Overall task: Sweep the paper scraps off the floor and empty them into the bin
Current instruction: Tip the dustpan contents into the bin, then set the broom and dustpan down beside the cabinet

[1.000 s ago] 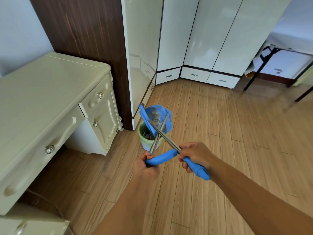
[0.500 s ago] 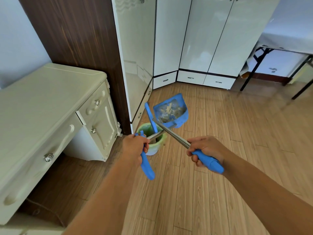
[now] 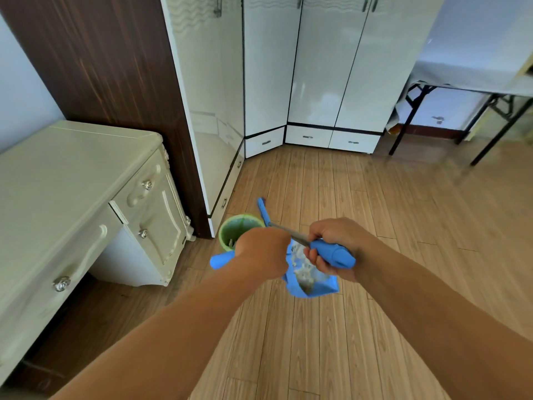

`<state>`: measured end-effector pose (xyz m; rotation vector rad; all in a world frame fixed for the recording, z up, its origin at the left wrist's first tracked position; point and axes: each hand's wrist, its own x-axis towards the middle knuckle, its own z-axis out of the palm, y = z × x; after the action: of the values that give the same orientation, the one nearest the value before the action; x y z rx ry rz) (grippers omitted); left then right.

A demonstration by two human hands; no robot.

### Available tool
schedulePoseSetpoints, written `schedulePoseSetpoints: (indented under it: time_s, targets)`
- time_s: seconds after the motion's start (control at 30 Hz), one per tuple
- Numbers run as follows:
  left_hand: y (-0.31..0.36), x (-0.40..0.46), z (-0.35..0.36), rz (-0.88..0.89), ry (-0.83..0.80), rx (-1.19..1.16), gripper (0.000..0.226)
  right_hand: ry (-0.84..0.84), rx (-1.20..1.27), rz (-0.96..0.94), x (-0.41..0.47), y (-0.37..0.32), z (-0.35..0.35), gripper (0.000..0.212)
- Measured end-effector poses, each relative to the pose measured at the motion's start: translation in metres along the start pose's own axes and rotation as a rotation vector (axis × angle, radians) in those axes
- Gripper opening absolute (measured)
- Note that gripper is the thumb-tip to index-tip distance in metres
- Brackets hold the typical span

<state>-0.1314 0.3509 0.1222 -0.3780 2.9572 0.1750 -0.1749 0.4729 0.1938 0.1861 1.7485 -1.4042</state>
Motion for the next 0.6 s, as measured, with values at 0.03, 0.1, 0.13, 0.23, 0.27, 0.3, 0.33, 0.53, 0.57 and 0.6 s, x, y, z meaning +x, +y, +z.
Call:
schedulePoseSetpoints:
  time_s: [0.03, 0.1, 0.13, 0.23, 0.27, 0.3, 0.33, 0.53, 0.57, 0.6]
  targets:
    - [0.007, 0.0, 0.002, 0.028, -0.01, 0.041, 0.014, 0.006, -0.002, 0.01, 0.002, 0.002, 0.0, 0.016]
    - [0.015, 0.001, 0.01, 0.075, -0.023, 0.105, 0.006, 0.023, -0.026, 0.029, 0.006, 0.007, 0.0, 0.016]
    - [0.018, 0.002, 0.015, 0.09, -0.028, 0.129, 0.007, 0.033, -0.046, 0.036, 0.008, 0.011, -0.001, 0.015]
    - [0.018, 0.003, 0.028, 0.116, -0.041, 0.189, 0.008, 0.068, -0.102, 0.037, 0.013, 0.02, -0.003, 0.017]
    - [0.018, 0.002, 0.032, 0.129, -0.049, 0.212, 0.01, 0.08, -0.109, 0.039, 0.014, 0.022, -0.003, 0.018]
    - [0.017, 0.001, 0.036, 0.142, -0.055, 0.233, 0.011, 0.088, -0.119, 0.042, 0.015, 0.025, -0.002, 0.02]
    - [0.017, -0.001, 0.039, 0.156, -0.062, 0.255, 0.012, 0.092, -0.133, 0.047, 0.016, 0.026, -0.001, 0.021]
    - [0.017, -0.003, 0.062, 0.217, -0.101, 0.305, 0.011, 0.082, -0.139, 0.144, 0.03, 0.038, 0.007, 0.015]
    - [0.016, 0.0, 0.066, 0.225, -0.093, 0.309, 0.019, 0.07, -0.12, 0.168, 0.032, 0.039, 0.01, 0.013]
    - [0.016, 0.001, 0.069, 0.225, -0.092, 0.305, 0.028, 0.059, -0.101, 0.196, 0.034, 0.04, 0.013, 0.013]
